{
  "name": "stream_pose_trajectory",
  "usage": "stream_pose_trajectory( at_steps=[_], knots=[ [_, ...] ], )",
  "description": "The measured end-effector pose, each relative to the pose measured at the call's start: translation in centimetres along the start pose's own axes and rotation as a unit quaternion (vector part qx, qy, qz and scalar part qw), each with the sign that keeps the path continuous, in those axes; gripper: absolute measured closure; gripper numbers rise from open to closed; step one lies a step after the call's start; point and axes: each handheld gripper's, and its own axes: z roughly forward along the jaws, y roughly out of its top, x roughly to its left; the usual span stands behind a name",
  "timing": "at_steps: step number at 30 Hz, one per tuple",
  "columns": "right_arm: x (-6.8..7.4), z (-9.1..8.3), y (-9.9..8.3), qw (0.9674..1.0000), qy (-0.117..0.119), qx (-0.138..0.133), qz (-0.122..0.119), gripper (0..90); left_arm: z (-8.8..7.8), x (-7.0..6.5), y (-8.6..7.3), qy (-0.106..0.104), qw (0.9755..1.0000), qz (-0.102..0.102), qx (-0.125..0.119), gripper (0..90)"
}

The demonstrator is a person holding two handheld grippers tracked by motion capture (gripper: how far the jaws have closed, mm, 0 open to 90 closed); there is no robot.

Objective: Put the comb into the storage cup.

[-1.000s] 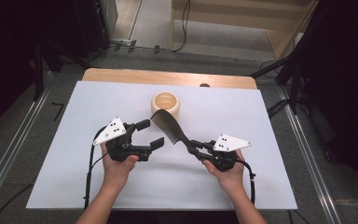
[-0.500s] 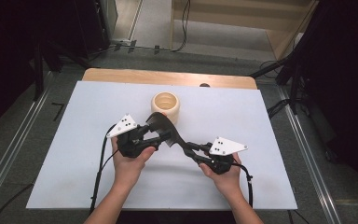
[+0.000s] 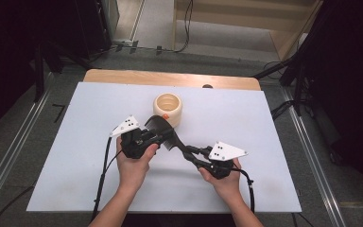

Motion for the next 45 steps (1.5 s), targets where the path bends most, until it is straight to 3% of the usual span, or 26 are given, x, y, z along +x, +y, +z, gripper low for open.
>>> stream_pose_trajectory(
  at_steps=[9,14,22,28,35,45],
  knots=[
    [0.4,0.2,-0.2,0.9999,-0.013,-0.006,-0.007,70.7,-0.1,0.5,0.1,-0.022,0.9995,-0.021,0.002,79.8],
    [0.7,0.6,-0.5,0.9994,-0.03,-0.009,-0.016,70.4,-0.1,0.0,0.1,-0.044,0.999,-0.004,-0.001,85.5],
    [0.8,0.5,-0.5,0.9993,-0.028,-0.019,-0.014,69.3,-0.3,-0.3,0.3,-0.052,0.9986,0.014,0.0,85.8],
    [0.4,0.2,-0.5,0.9995,-0.02,-0.024,0.007,39.4,-0.7,-0.4,0.9,-0.043,0.9987,0.028,-0.002,85.8],
    [-0.9,-0.8,-0.7,0.9985,-0.001,-0.025,0.049,2.9,-1.1,-0.3,1.5,-0.031,0.9986,0.043,-0.003,85.9],
    [-2.1,-3.1,-1.7,0.9959,-0.044,-0.024,0.075,0.0,-1.5,0.1,2.0,-0.021,0.9985,0.049,-0.005,85.8]
  ],
)
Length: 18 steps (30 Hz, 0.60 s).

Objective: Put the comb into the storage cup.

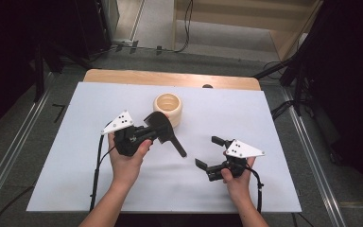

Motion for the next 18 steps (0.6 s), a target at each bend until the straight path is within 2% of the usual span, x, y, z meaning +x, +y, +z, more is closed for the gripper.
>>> stream_pose_trajectory(
  at_steps=[5,9,18],
  knots=[
    [-0.8,-1.3,-0.8,0.9995,-0.022,0.016,-0.018,0.0,-0.2,0.2,0.4,0.007,1.0,0.006,0.001,85.9],
    [-1.6,-2.7,-1.7,0.9993,-0.035,0.016,-0.002,0.0,-0.3,0.3,0.7,0.009,0.9999,0.007,-0.002,85.9],
    [-2.6,-5.4,-2.6,0.9977,-0.067,0.011,0.003,0.0,-0.5,0.9,1.1,0.016,0.9998,0.01,-0.002,85.9]
  ],
)
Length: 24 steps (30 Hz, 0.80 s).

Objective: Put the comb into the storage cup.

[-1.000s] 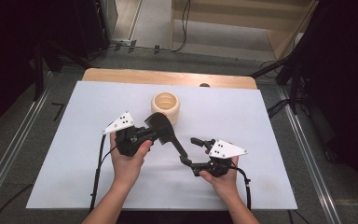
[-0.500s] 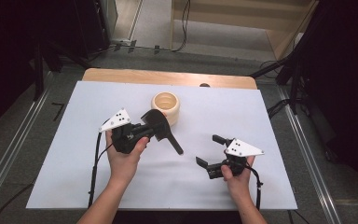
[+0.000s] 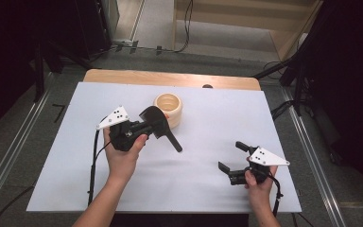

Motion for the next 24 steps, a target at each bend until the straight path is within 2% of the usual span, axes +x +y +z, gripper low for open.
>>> stream_pose_trajectory(
  at_steps=[12,20,24],
  knots=[
    [-1.4,-2.7,-1.2,0.9995,-0.03,-0.002,0.011,0.0,0.1,0.9,1.0,0.009,1.0,0.004,0.001,85.9],
    [-2.2,-4.5,-2.1,0.9986,-0.047,-0.001,0.024,0.0,0.2,1.2,2.2,0.011,0.9999,0.01,-0.004,85.9],
    [-2.6,-5.3,-2.5,0.9983,-0.054,-0.002,0.023,0.0,0.1,1.5,2.7,0.015,0.9998,0.012,-0.005,85.9]
  ],
)
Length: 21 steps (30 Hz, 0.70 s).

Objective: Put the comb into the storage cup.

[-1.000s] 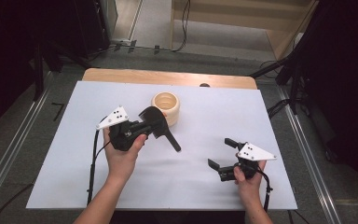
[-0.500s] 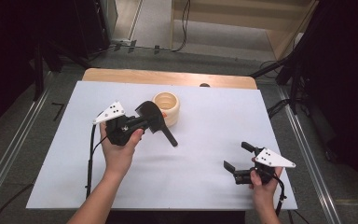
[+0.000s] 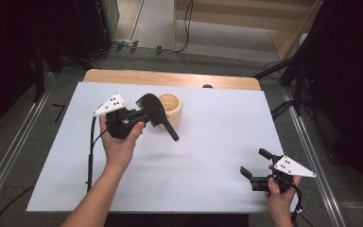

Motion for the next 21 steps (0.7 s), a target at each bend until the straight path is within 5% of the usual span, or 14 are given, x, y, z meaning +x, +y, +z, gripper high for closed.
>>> stream_pose_trajectory(
  at_steps=[21],
  knots=[
    [-1.6,-2.2,-1.5,0.9997,-0.019,-0.001,0.018,0.0,0.0,1.6,2.8,0.017,0.9998,0.004,-0.012,85.9]
  ],
)
